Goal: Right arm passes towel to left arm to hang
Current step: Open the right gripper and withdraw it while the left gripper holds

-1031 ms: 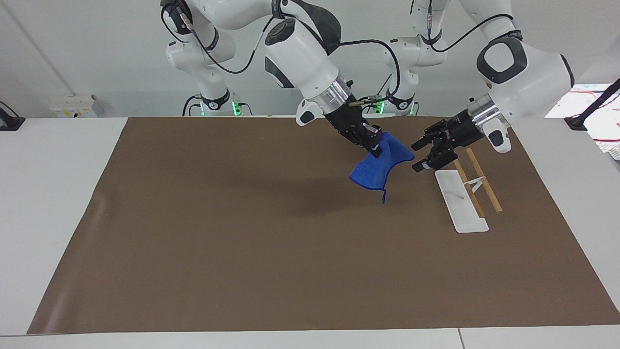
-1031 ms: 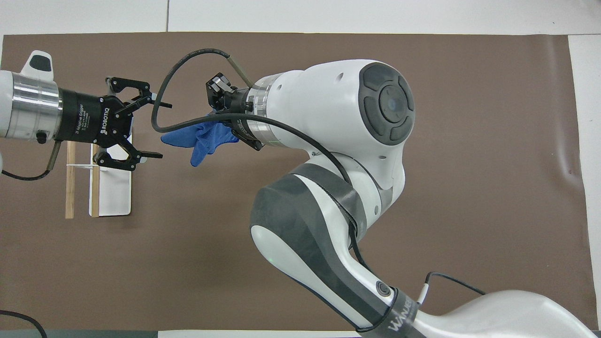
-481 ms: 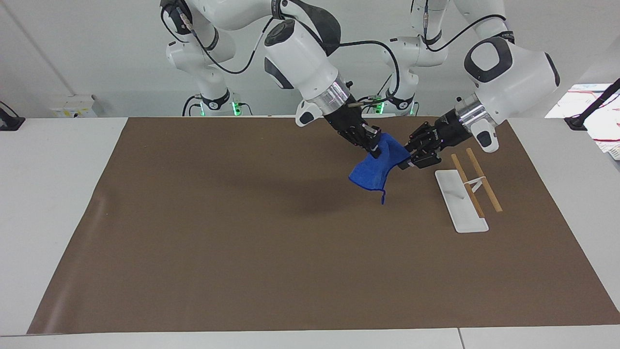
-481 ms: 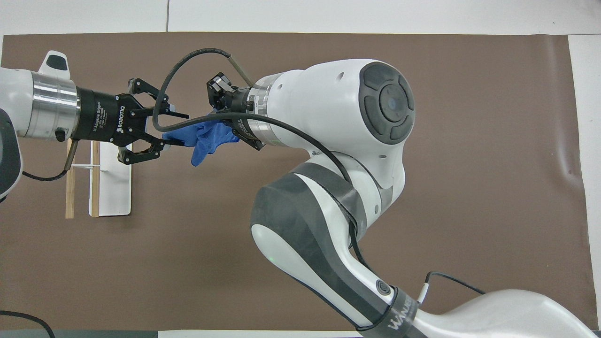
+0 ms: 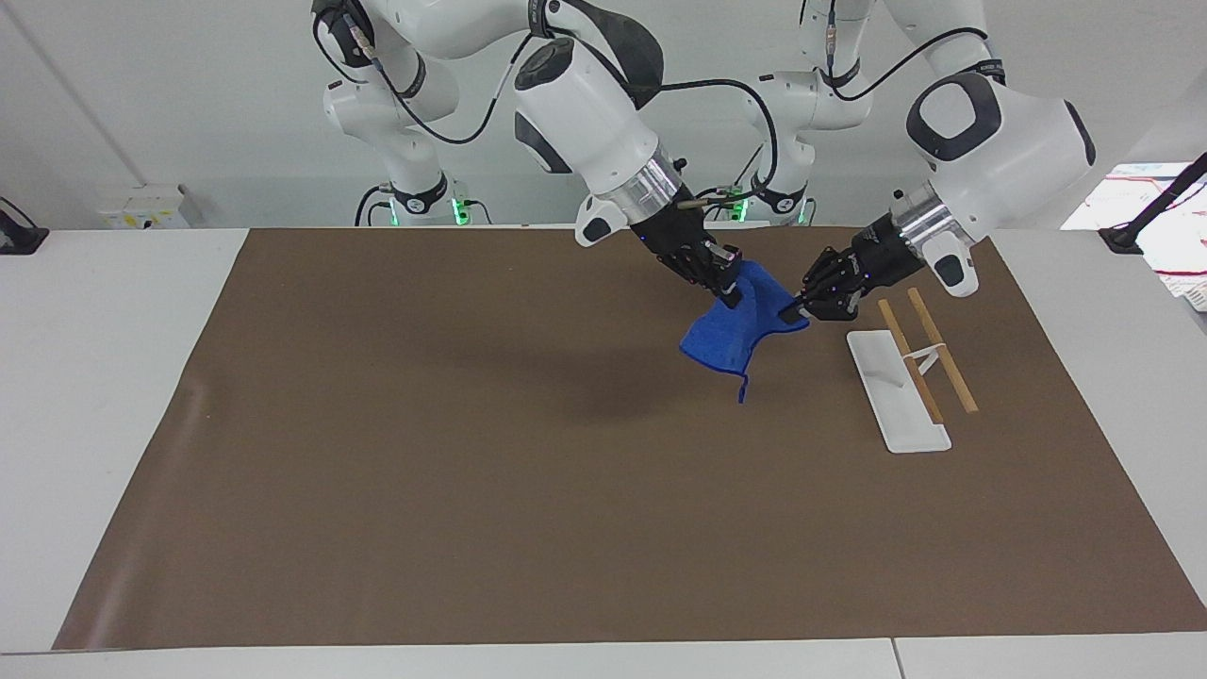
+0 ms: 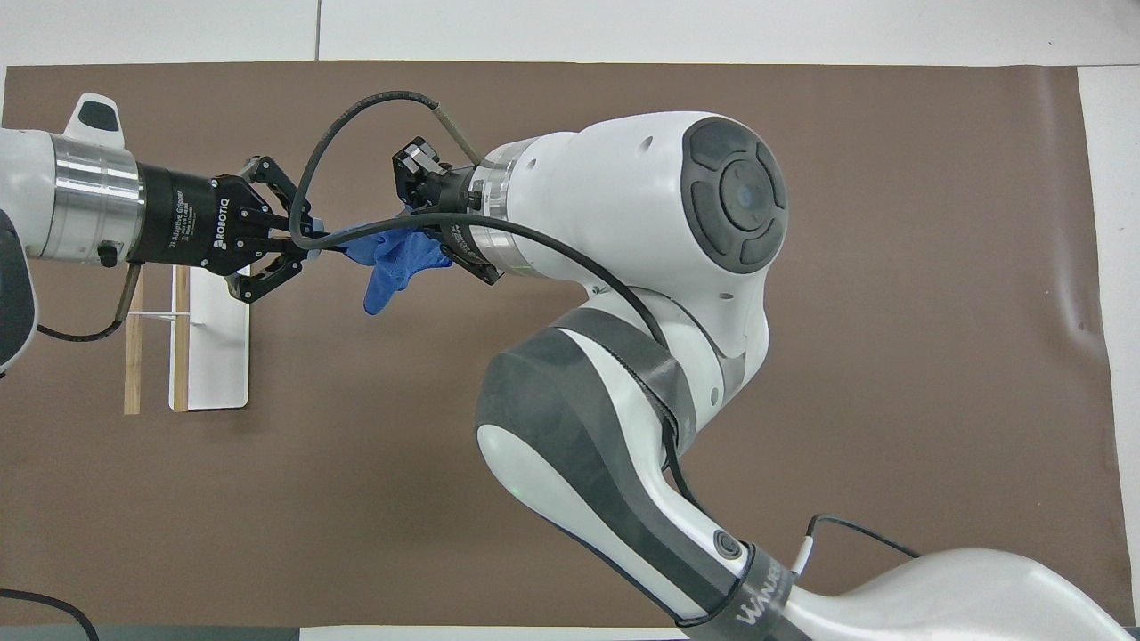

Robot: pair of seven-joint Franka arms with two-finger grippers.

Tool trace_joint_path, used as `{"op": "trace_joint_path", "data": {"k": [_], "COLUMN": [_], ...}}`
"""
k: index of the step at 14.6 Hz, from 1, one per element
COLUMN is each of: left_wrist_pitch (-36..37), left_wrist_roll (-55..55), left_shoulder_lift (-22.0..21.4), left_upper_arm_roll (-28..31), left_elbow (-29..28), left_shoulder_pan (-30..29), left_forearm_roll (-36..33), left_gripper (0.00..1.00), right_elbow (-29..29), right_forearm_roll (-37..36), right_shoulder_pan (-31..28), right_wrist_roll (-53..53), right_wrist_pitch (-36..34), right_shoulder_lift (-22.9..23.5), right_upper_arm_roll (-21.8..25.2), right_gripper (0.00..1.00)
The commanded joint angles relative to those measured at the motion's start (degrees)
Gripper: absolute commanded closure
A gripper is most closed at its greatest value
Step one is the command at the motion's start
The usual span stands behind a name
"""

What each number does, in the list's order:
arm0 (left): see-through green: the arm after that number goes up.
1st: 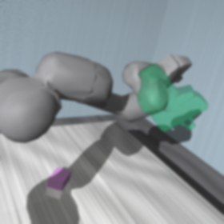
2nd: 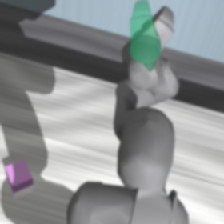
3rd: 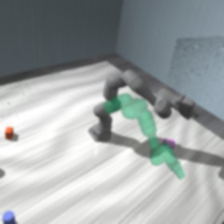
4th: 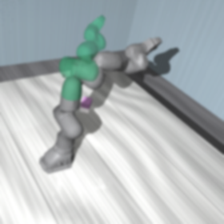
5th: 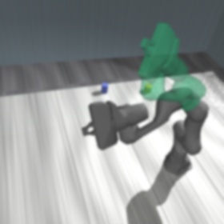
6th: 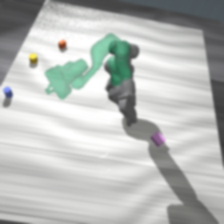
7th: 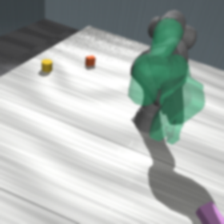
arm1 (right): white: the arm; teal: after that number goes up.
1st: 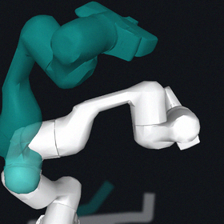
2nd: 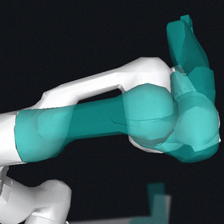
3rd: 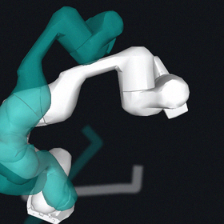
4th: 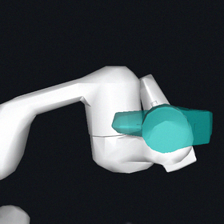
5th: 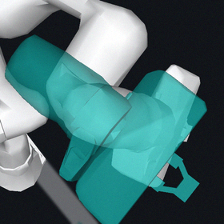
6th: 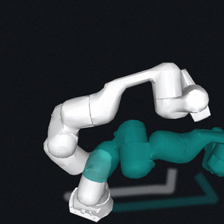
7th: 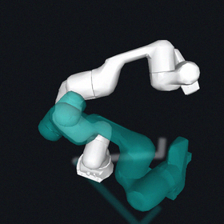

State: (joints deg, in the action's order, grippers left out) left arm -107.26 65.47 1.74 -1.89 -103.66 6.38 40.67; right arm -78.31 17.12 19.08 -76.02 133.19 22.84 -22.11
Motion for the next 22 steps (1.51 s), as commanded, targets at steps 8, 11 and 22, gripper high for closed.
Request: {"op": "trace_joint_path", "data": {"k": [8, 11, 22], "left_wrist_pitch": [-2.1, -5.5, -10.9], "left_wrist_roll": [-1.8, -5.9, -23.4], "left_shoulder_lift": [-2.5, -4.3, -6.1], "left_upper_arm_roll": [-0.3, -0.4, -0.5], "left_elbow": [1.6, 1.6, -0.8], "left_shoulder_pan": [0.7, 1.7, 5.6], "left_forearm_roll": [-9.6, -14.6, -44.2], "left_gripper": [1.0, 1.0, 1.0], "right_elbow": [-0.5, -0.4, -1.4], "right_forearm_roll": [0.4, -0.3, -16.9], "right_shoulder_pan": [-1.1, -1.3, -19.1], "right_wrist_roll": [0.0, 3.0, 42.5], "right_wrist_pitch": [1.3, 1.3, -19.5], "right_shoulder_lift": [-0.4, -0.4, -1.8], "right_upper_arm_roll": [-0.3, 0.3, 0.3], "right_gripper": [0.0, 0.0, 0.0]}}
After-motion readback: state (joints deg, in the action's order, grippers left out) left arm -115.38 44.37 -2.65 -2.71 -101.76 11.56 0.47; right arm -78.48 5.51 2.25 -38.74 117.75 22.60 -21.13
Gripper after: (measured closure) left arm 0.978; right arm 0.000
